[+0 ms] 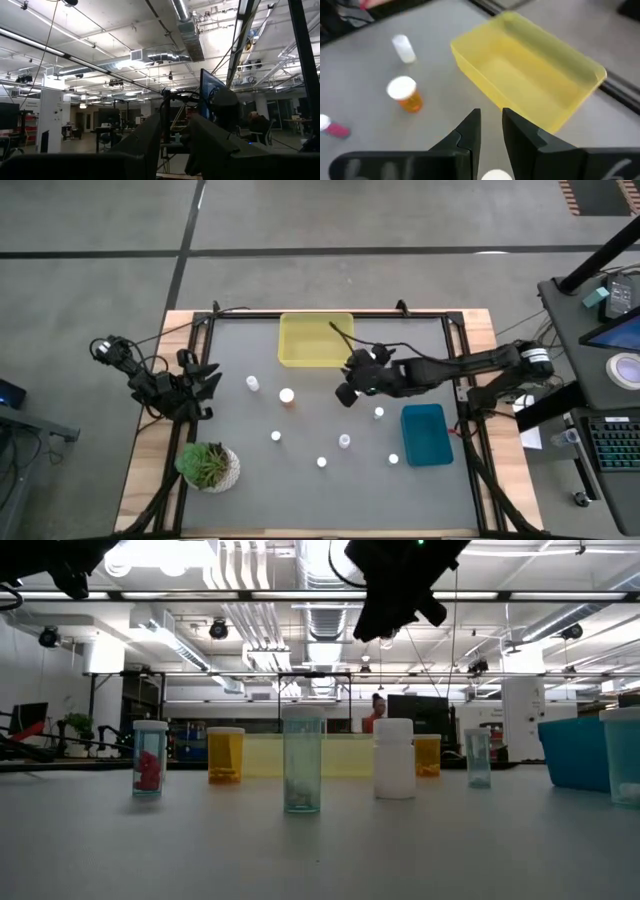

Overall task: Pick and place medicine bottles into bin by pill shape (circle, oval)
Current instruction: Put the orange pill bottle into the yellow bin

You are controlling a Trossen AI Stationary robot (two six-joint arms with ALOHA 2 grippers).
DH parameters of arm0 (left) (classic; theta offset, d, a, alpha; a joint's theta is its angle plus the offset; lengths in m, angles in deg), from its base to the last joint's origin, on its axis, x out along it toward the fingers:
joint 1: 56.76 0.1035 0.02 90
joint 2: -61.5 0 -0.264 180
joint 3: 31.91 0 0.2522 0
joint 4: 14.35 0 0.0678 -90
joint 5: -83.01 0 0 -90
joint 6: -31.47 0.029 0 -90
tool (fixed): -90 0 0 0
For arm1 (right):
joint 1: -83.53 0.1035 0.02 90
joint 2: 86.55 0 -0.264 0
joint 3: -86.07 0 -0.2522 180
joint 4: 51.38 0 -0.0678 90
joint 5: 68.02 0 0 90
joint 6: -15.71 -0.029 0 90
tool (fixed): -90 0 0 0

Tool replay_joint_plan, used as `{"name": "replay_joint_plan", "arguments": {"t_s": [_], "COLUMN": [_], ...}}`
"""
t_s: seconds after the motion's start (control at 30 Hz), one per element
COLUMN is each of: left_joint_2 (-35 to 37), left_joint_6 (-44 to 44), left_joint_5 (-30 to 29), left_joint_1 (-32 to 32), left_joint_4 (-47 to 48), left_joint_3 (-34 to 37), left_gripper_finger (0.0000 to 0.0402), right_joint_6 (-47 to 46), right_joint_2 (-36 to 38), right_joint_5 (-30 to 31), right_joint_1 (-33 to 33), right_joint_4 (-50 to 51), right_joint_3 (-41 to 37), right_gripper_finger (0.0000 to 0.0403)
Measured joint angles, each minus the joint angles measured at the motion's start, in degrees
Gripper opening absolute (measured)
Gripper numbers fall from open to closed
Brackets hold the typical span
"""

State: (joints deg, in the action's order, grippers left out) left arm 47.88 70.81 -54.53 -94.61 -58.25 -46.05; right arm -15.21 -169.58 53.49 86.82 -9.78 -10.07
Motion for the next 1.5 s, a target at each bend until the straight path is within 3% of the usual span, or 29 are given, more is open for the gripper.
{"name": "replay_joint_plan", "arguments": {"t_s": [0.2, 0.3, 0.47, 0.67, 0.83, 1.23, 1.33, 1.5], "left_joint_2": [0.0, 0.0, 0.0, 0.0, 0.0, 0.0, 0.0, 0.0], "left_joint_6": [0.0, 0.1, 0.1, 0.1, 0.1, 0.1, 0.1, 0.1], "left_joint_5": [-1.7, -2.5, -2.7, -2.7, -2.7, -2.7, -2.7, -2.7], "left_joint_1": [0.0, 0.0, 0.0, 0.0, 0.0, 0.0, 0.0, 0.0], "left_joint_4": [0.1, 0.1, 0.1, 0.1, 0.1, 0.1, 0.1, 0.1], "left_joint_3": [0.0, 0.0, 0.0, 0.0, 0.0, 0.0, 0.0, 0.0], "left_gripper_finger": [0.0091, 0.0091, 0.0091, 0.0091, 0.0091, 0.0091, 0.0091, 0.0091], "right_joint_6": [-11.8, -16.2, -18.4, -19.8, -21.4, -26.1, -26.6, -28.5], "right_joint_2": [-7.4, -10.0, -12.9, -13.6, -12.7, -13.9, -13.9, -13.9], "right_joint_5": [-0.7, -2.4, -7.6, -8.0, -7.9, -7.0, -4.2, -4.5], "right_joint_1": [-0.7, -0.9, -1.5, -2.1, -2.2, -2.3, -2.3, -2.3], "right_joint_4": [21.3, 27.1, 28.4, 28.5, 28.4, 28.5, 28.3, 28.2], "right_joint_3": [8.3, 10.8, 12.3, 12.7, 12.7, 12.5, 12.5, 12.5], "right_gripper_finger": [0.0070, 0.0070, 0.0070, 0.0080, 0.0126, 0.0296, 0.0319, 0.0330]}}
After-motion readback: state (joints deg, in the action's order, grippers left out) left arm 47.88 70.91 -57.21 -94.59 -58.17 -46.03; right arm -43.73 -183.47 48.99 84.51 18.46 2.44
